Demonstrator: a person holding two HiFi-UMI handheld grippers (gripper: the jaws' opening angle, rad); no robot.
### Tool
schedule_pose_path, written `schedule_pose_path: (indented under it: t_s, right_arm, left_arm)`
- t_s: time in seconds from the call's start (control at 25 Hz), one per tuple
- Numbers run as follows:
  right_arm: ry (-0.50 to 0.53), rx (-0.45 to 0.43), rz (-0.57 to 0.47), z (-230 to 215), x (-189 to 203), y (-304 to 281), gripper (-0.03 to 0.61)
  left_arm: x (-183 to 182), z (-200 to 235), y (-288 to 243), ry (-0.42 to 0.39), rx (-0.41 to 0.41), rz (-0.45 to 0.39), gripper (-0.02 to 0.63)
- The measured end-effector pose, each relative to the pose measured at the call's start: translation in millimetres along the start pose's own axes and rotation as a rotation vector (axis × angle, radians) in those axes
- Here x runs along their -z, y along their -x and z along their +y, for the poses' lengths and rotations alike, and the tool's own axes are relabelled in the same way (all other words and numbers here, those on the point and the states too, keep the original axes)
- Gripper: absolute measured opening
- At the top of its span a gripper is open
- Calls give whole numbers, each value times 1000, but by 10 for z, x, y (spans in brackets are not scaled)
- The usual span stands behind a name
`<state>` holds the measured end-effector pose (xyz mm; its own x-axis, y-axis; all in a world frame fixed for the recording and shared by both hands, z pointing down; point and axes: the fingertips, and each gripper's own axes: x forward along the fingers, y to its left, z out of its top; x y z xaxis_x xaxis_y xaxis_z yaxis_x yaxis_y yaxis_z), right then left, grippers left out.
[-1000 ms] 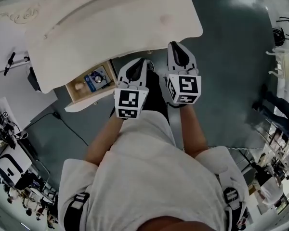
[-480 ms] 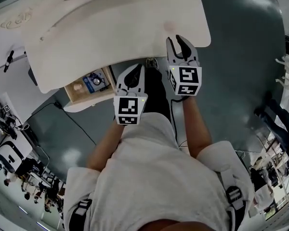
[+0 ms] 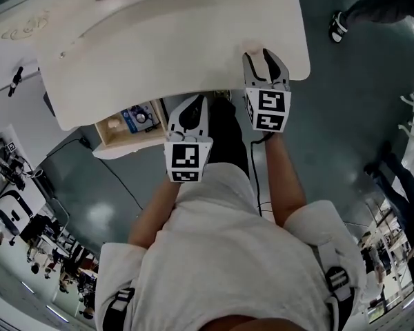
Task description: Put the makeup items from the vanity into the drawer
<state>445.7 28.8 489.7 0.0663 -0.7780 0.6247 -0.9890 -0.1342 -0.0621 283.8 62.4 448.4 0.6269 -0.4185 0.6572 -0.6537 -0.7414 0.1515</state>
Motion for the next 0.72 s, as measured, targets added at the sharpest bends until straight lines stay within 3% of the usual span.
schedule_pose_path:
  t_s: [0.4,0.48,0.72]
  right_arm:
    - [36,-2,75,-35,106,-194,198]
    - [50,0,76,-21,99,-205,154]
    - [109,-18,29,147,-91,-167,128]
  left_arm:
    - [-27,74,-31,30,-37,-5,8]
    - [-28,95,-16,37,-46,-7,8]
    - [-46,191,56,65,-73,-29,8]
